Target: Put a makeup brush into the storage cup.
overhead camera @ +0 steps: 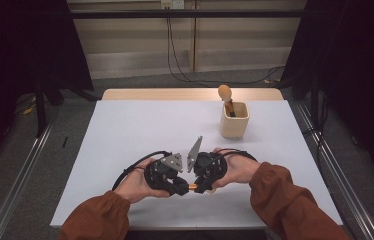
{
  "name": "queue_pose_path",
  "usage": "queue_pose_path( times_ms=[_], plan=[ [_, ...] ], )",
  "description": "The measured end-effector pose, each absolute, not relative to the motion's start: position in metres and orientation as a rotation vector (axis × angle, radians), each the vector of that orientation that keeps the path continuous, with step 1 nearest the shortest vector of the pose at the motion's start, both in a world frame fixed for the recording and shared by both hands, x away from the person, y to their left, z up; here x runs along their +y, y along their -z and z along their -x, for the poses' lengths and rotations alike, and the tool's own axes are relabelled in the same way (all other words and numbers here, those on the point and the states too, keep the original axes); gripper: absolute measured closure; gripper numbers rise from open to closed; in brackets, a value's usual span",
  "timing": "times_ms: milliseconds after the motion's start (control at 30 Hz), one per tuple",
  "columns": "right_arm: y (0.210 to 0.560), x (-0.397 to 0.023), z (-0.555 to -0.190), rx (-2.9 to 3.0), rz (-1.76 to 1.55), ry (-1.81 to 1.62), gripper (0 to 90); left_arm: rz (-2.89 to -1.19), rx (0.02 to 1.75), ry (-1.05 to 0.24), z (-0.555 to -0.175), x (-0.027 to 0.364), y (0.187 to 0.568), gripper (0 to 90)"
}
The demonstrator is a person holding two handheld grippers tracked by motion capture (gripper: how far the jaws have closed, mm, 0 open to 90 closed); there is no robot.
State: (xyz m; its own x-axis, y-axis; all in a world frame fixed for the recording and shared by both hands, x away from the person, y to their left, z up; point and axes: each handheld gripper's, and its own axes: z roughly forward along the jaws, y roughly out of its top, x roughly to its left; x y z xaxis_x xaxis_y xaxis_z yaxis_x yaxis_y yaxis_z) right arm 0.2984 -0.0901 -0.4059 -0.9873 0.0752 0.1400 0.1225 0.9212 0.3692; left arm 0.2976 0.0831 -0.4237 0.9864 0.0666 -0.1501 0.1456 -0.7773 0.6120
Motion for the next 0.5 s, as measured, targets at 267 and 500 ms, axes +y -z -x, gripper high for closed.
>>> queue_pose_path(
  times_ms=[267,500],
  plan=[
    [0.4063,-0.0893,-0.2974,-2.962,0.146,0.571,74.5,-2.458,0.149,0.158,-0.2967,0.0853,0.4272,70.1],
    [0.4073,-0.0885,-0.2967,-2.96,0.138,0.578,74.5,-2.452,0.134,0.158,-0.2958,0.0855,0.4283,70.4]
  ],
)
